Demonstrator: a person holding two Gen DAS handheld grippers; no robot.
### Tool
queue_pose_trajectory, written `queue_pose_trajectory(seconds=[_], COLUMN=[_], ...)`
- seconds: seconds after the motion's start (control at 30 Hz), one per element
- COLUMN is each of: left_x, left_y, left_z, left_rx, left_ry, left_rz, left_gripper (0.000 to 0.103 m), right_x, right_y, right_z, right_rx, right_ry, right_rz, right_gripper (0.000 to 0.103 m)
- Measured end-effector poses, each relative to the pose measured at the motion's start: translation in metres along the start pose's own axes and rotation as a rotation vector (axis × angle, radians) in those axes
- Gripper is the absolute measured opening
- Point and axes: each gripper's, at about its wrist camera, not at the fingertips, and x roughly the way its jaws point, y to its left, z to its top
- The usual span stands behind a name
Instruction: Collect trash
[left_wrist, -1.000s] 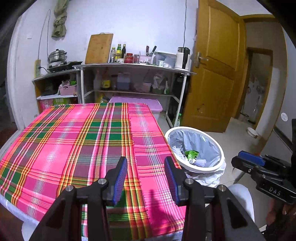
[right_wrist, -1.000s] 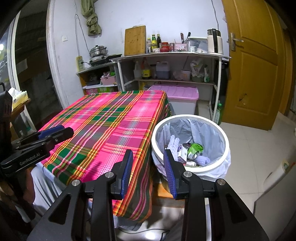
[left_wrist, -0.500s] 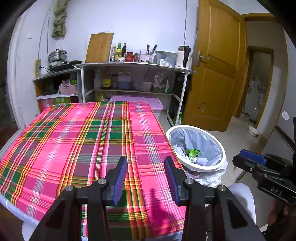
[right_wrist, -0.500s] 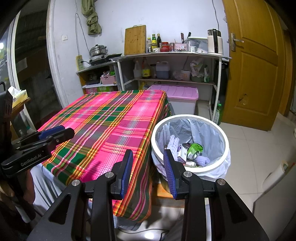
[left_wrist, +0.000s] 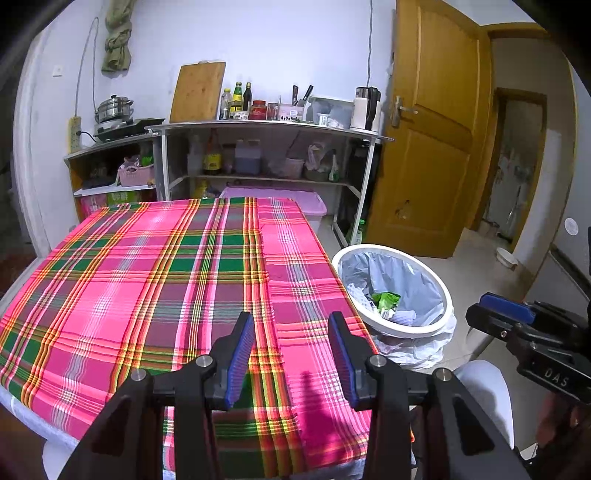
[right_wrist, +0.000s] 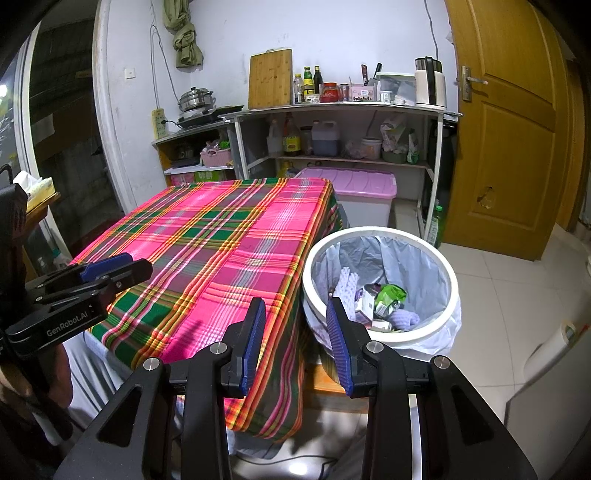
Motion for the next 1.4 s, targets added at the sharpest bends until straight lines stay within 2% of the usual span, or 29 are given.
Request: queue_pose_trajectory(seconds=[1.4], left_x=[-0.0005], left_y=[0.0017], left_z=[-0.0022], left_rx=[0.004], left_ry=[-0.003], left_rz=[0.003], left_gripper=[0.041], right_x=[-0.0004], right_y=[0.002], right_z=[0.0007], right_rx=[-0.001], right_ry=[0.002], right_rz=[0.0], right_gripper=[0.035])
